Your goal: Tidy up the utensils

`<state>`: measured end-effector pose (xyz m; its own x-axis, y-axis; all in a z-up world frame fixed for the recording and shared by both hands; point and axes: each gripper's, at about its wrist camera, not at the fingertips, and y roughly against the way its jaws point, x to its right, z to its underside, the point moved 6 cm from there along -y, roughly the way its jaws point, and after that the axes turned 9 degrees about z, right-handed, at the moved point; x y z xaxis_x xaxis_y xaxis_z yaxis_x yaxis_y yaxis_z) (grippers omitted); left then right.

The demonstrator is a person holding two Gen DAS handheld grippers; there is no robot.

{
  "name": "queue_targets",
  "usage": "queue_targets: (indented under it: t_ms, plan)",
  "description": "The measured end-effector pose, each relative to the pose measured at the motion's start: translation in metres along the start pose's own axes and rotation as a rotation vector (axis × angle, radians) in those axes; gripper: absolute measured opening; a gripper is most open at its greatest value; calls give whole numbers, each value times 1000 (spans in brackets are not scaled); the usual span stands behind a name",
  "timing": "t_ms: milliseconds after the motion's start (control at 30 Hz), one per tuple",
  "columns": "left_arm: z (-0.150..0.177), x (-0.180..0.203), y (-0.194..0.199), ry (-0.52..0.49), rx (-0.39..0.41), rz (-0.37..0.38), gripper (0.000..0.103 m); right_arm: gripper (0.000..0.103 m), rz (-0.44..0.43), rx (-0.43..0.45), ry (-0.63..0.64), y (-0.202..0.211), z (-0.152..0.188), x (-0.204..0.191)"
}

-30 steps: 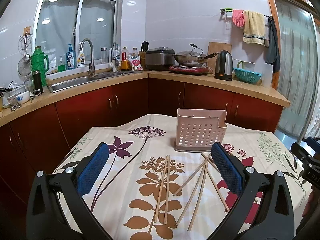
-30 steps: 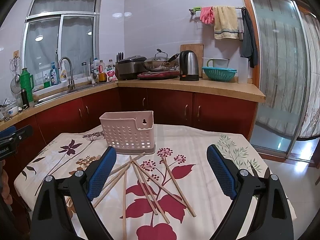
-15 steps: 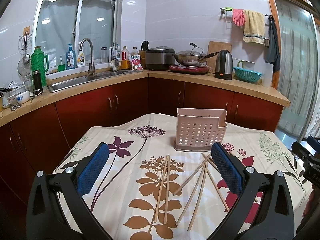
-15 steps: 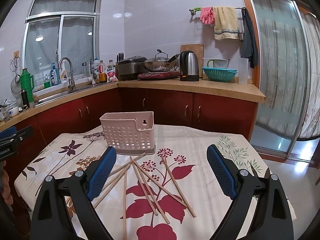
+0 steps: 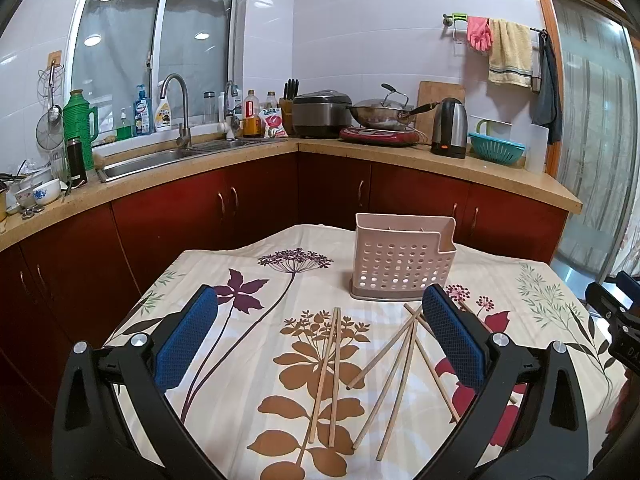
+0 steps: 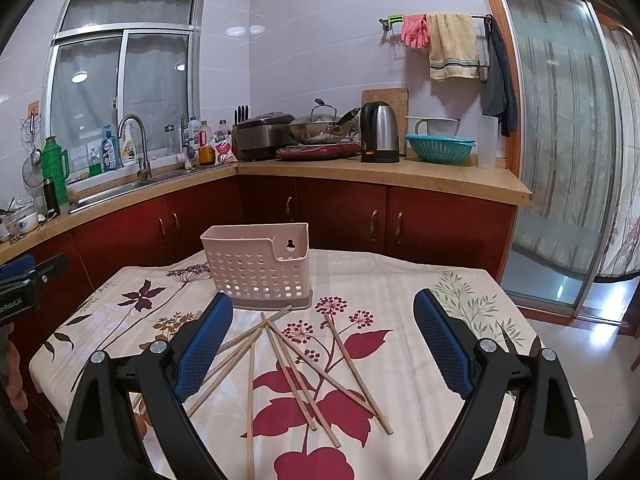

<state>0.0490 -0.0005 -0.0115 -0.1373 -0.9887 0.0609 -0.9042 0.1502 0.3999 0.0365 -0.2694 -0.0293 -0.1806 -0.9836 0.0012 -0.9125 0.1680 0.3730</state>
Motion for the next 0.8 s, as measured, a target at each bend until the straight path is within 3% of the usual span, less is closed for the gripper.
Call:
queue_targets:
  t_ms: [800]
  plan:
    - [5,-2,-1,4,-6,-1,100,89,-7,2,3,2,1,-4]
